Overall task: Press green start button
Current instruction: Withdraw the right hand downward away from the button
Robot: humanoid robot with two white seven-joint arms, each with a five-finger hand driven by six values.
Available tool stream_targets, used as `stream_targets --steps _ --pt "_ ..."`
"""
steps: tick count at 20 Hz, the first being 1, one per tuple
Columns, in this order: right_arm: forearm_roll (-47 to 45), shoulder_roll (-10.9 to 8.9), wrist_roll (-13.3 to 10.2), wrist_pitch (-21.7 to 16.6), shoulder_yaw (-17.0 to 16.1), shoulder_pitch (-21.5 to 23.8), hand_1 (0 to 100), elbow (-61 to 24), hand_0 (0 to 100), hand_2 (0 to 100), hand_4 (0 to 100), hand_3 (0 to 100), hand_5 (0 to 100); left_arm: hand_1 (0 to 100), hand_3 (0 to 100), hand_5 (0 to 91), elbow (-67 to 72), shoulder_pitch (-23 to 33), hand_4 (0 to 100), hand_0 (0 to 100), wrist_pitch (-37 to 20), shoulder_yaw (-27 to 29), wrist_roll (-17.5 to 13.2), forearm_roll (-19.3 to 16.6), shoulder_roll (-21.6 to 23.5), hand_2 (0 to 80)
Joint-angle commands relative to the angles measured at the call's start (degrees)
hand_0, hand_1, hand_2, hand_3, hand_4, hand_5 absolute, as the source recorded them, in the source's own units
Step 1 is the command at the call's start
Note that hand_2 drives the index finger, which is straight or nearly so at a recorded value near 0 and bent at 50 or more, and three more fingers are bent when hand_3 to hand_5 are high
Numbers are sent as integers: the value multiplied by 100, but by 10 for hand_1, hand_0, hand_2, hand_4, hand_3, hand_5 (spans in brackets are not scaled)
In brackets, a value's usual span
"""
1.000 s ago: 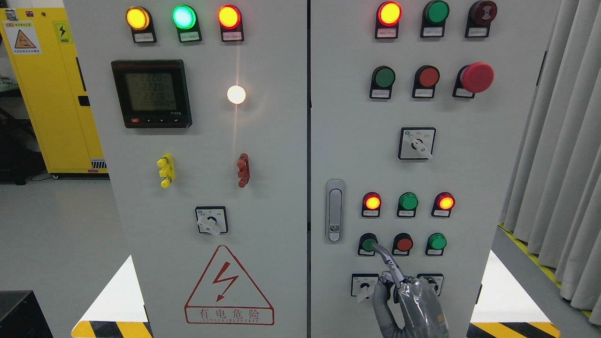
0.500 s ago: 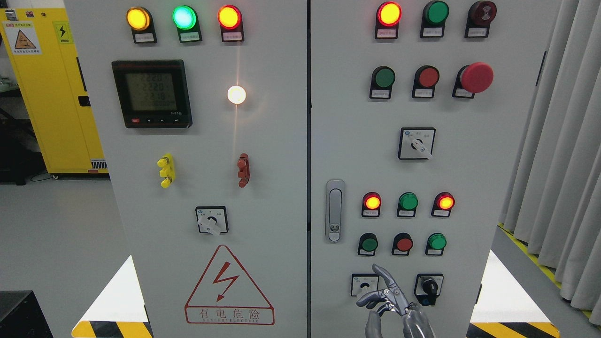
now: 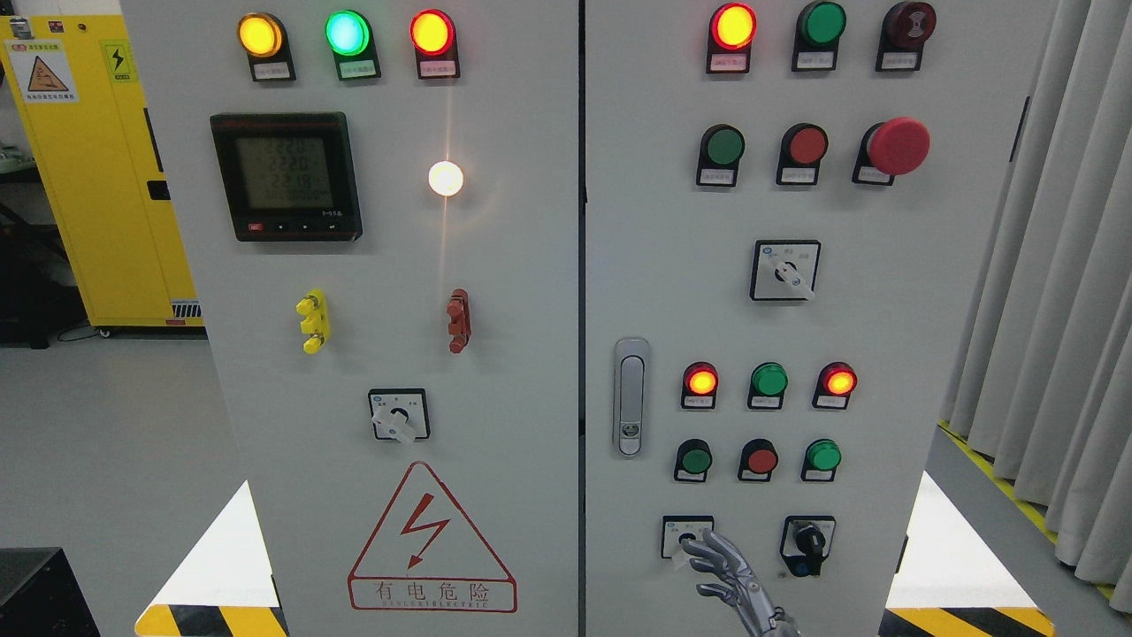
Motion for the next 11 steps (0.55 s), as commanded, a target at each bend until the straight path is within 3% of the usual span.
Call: stream_targets --steps 1,11 --pt "-169 6 2 11 126 93 545 -233 435 0 151 119 104 556 0 0 3 -1 0 120 4 0 2 0 0 0" --pt "-169 6 2 11 126 84 560 -224 394 0 154 121 101 556 0 0 3 8 0 120 4 0 2 0 0 0"
